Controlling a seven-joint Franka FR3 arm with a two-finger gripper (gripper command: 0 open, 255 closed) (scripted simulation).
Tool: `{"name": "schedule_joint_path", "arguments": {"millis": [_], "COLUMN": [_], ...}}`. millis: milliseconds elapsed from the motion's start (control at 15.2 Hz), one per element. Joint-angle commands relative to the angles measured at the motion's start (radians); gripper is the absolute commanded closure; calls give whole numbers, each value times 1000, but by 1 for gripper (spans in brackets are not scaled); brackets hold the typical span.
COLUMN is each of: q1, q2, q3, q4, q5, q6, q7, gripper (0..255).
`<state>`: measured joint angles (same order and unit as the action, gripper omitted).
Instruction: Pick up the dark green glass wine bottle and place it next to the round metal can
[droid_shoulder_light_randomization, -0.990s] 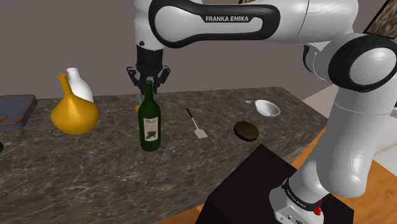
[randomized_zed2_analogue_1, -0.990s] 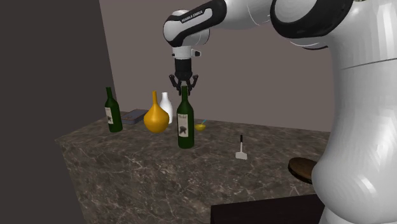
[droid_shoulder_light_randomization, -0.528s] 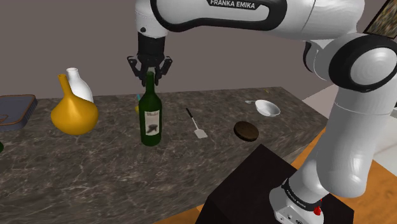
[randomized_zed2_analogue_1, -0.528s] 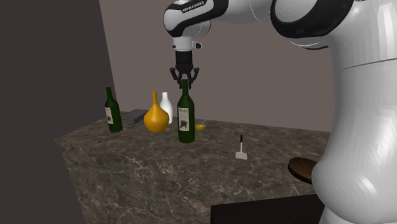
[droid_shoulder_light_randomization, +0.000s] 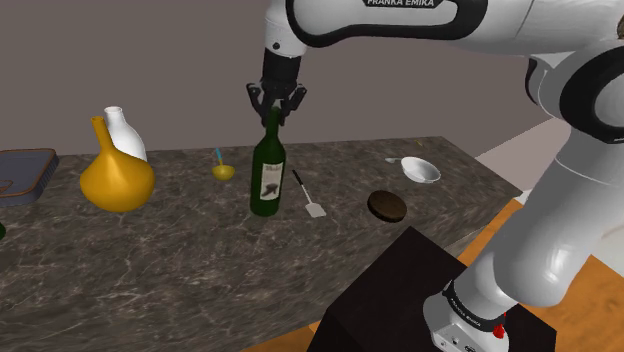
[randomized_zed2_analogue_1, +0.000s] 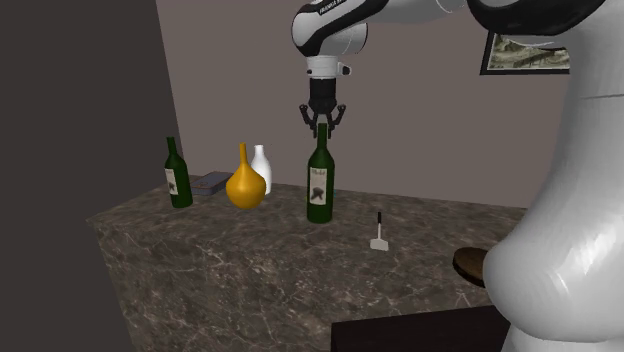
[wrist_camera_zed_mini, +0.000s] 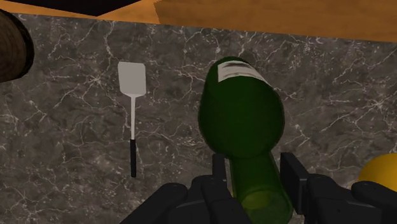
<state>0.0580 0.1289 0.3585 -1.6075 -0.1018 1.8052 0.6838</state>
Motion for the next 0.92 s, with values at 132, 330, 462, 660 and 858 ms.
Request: {"name": "schedule_joint_path", "arguments": {"millis": [132, 330, 462, 660, 858], "q1": [-62, -99, -123, -157, -189], "q2": [-91, -140, -167, -200, -223], "q3": [-42, -77, -102, -140, -181], "q4": [-116, -173, -205, -243, -270], "q5": [42, 64, 75, 88, 96], "q6": [37, 51, 59, 67, 72], "q7": [-107, -183, -234, -310, -385], "gripper": [255, 255, 255, 255, 255]}}
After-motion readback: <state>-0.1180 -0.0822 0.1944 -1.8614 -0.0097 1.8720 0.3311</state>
